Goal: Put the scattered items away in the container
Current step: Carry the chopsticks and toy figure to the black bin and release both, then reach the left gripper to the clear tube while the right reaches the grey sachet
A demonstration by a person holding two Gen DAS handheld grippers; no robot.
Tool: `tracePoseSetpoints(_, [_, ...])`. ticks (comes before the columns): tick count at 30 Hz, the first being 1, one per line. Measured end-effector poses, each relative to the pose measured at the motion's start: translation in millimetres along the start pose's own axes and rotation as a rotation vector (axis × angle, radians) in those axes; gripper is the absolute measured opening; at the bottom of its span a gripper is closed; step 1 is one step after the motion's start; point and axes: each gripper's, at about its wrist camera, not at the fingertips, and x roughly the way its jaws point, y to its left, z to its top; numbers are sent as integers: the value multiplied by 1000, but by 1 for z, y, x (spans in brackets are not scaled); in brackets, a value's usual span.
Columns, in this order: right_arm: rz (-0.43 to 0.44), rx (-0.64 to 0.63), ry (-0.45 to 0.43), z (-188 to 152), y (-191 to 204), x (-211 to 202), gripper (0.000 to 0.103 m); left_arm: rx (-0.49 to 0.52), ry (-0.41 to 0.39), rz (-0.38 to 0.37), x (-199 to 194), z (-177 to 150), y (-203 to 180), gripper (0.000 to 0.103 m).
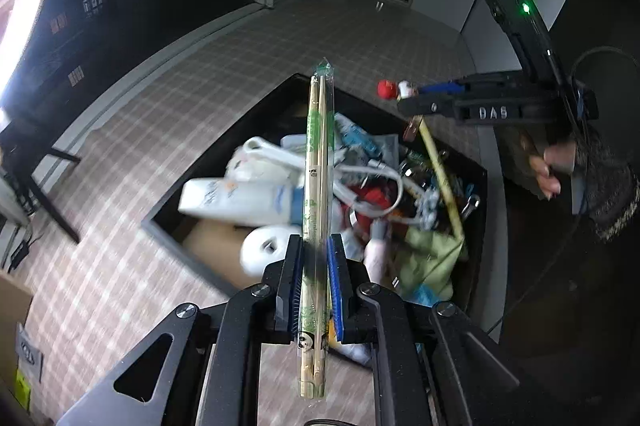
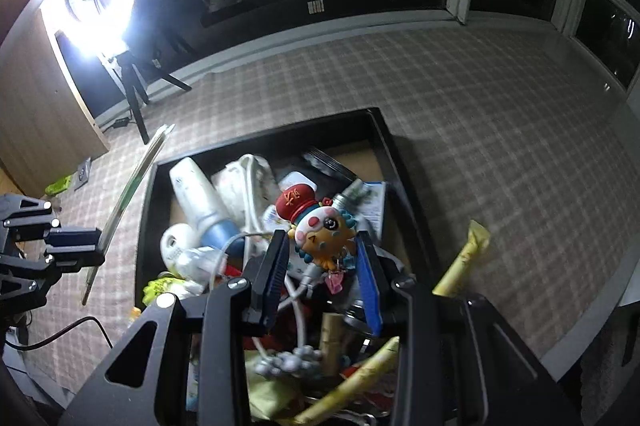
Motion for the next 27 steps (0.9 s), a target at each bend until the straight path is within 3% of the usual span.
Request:
tracePoseSetpoints(3, [10,-6,-6,0,-8,-1,35,1,-6,16,11,13,-10,12])
tracePoseSetpoints(4, [20,-5,-4,0,-10,-2,44,-6,-10,31,14,18,-12,13])
tracePoseSetpoints(5, [17,6,-5,0,-12,-5,53,-22,-5,47,19,23,-13,19])
tracePoseSetpoints(6, [10,13,-15,0,-13,-8,69,-44,10,60,22,26,-12,26])
tracePoseSetpoints(7, [9,9,-38,0,-15,-12,72,-64,21,71,25,28,-11,43])
tracePoseSetpoints(8, [13,1,-54,2,-15,-15,72,-81,19,77,25,30,-9,46])
tracePoseSetpoints(17, [50,-31,-88,14,-9,-17,72,-87,-17,132,8,17,1,44])
tracePoseSetpoints(27, [165,-183,-118,33,66,-8,72,-137,-38,222,-36,-27,43,44])
